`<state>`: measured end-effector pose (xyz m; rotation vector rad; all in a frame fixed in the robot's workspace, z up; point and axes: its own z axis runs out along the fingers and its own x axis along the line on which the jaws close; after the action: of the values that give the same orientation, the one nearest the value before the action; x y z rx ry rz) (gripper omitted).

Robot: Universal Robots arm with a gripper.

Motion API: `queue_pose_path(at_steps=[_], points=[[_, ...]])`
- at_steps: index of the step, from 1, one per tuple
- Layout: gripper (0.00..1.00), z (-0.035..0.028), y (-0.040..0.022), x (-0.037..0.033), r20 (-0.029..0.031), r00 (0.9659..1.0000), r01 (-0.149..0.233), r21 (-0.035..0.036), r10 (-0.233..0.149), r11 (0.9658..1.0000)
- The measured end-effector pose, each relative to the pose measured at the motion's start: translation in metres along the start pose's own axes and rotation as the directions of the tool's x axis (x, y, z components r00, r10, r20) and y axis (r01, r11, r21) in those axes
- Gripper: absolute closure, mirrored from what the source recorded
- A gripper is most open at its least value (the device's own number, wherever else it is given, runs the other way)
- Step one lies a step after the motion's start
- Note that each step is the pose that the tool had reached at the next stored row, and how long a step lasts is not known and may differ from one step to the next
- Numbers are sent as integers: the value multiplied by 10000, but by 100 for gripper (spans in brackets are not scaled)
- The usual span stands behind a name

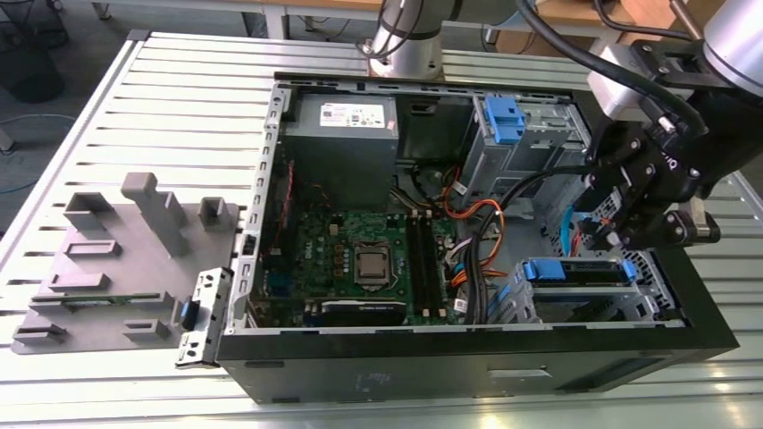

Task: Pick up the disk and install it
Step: 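Insert the first disk wire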

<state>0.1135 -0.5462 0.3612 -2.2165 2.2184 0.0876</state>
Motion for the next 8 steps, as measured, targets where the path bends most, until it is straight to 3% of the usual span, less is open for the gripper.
queue_pose_path(at_steps=[8], points=[[52,32,-19,-19,-4,10000,0,0,0,10000]])
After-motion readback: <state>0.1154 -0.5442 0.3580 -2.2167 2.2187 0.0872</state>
